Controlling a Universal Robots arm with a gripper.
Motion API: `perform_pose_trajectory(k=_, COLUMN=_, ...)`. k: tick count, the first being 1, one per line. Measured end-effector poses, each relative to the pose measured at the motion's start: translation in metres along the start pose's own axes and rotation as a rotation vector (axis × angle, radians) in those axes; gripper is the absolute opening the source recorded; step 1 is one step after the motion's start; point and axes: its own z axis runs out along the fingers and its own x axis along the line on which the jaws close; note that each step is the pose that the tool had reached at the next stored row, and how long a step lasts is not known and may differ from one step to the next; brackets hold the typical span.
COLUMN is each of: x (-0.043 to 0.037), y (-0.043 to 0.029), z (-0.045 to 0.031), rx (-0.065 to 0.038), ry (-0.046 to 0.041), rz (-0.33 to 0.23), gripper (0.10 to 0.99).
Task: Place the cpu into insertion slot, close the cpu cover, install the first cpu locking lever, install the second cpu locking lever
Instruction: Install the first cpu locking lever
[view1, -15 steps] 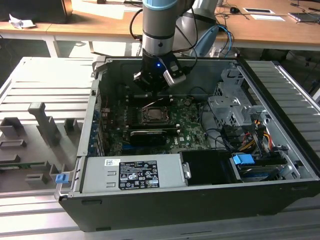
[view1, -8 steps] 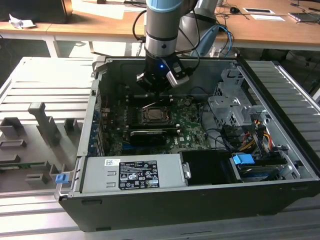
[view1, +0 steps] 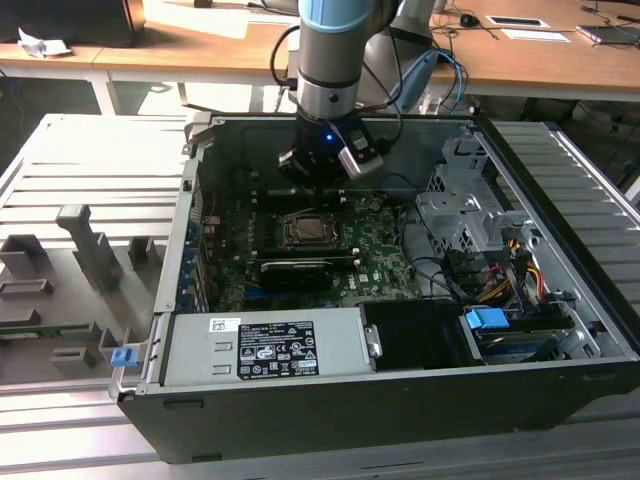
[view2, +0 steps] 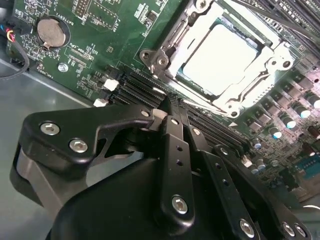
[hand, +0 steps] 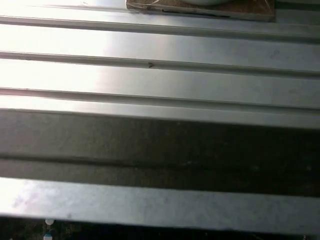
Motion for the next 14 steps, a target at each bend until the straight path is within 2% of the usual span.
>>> perform_pose_trajectory(k=3, x=-0.0024, y=-0.0005, z=0.0037, rx=0.001, ry=0.0001, rz=0.000, gripper=0.106)
perform_pose_trajectory(k=14, x=-0.0030, y=-0.0013, z=0.0123, rx=0.015, ry=0.0010, rz=0.000, gripper=0.106)
